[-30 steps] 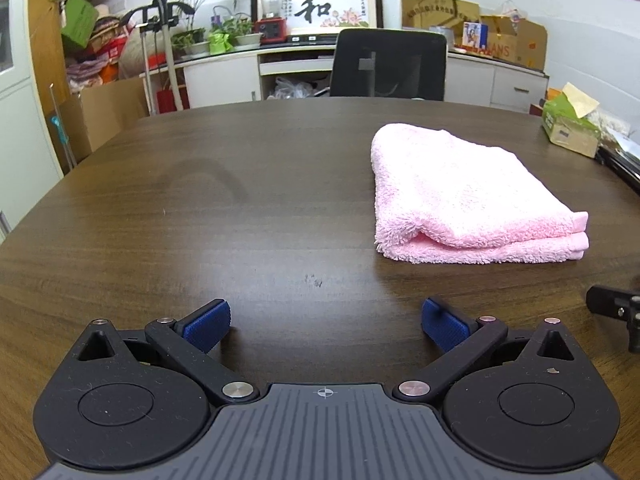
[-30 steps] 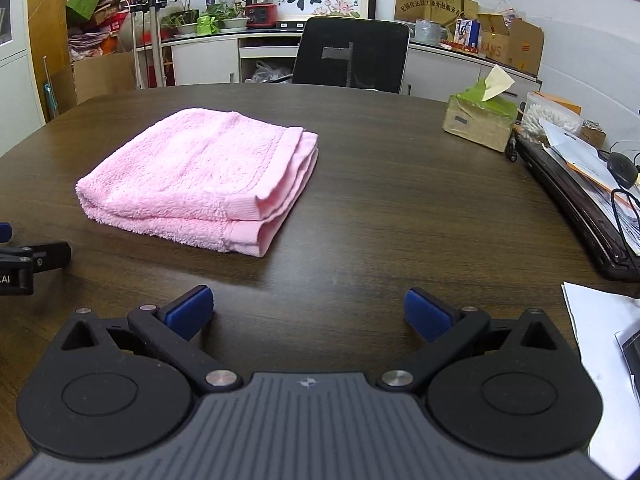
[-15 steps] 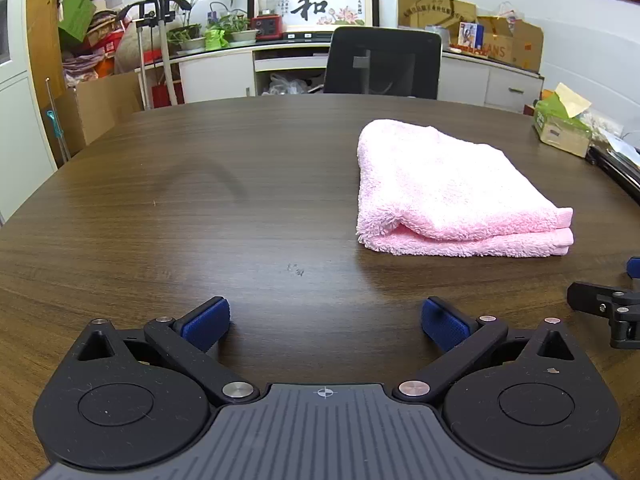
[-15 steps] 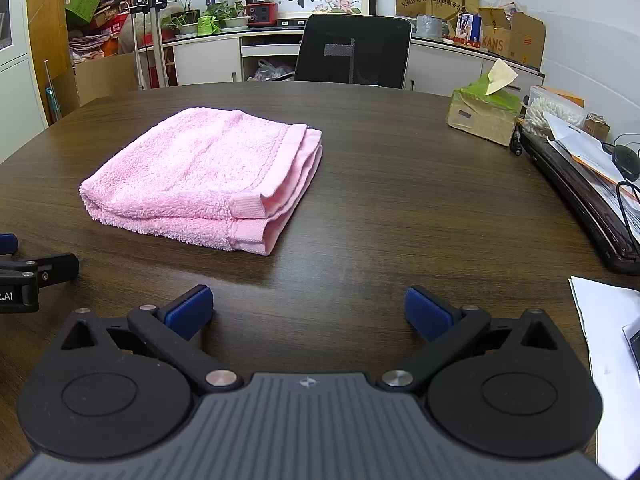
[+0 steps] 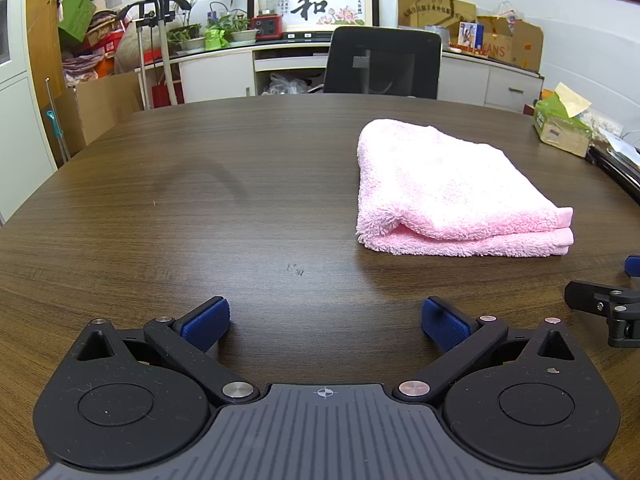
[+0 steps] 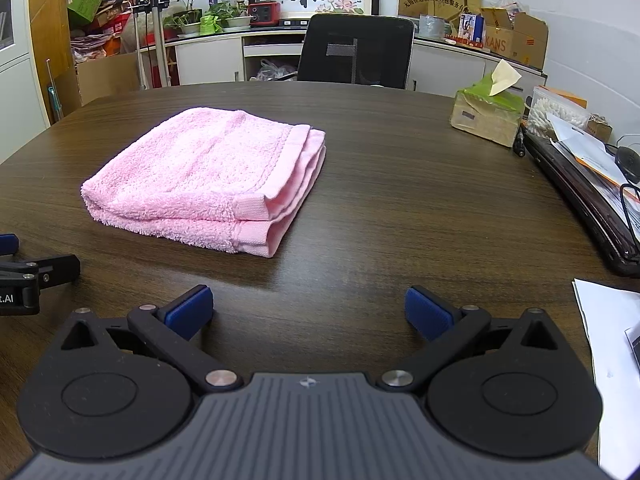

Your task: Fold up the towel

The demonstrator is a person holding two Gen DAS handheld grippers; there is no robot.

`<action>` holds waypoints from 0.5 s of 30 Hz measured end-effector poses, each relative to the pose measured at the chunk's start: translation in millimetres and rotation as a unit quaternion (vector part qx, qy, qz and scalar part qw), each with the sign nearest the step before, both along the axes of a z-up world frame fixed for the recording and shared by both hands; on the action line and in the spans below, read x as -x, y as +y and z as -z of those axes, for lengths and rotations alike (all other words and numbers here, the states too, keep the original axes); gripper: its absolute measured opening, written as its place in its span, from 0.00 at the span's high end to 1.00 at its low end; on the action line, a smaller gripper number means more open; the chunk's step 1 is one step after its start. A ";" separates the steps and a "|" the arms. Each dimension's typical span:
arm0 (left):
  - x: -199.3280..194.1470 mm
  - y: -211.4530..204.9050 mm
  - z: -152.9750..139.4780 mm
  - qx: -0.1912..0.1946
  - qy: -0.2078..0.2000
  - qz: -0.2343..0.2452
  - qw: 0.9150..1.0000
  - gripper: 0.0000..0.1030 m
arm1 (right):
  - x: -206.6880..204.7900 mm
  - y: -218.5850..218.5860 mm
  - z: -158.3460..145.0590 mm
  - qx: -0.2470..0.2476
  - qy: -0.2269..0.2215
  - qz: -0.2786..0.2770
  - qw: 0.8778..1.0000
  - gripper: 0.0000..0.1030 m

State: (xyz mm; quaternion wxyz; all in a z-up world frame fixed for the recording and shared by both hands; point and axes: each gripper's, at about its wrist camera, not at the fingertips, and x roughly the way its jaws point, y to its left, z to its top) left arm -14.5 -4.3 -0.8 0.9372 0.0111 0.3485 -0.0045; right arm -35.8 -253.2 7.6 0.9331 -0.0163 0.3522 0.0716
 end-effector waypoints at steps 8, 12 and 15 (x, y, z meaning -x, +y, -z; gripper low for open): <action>0.0 0.5 0.0 0.000 0.000 0.000 1.000 0.00 | 0.0 0.0 -0.2 0.000 0.000 0.000 1.000 0.00; 0.1 1.3 -0.1 0.000 0.000 0.000 1.000 0.00 | 0.0 0.0 0.0 0.000 0.000 0.000 1.000 0.00; 0.0 1.4 0.1 0.000 0.000 0.000 1.000 0.00 | -0.2 -0.2 0.0 0.000 0.000 0.000 1.000 0.00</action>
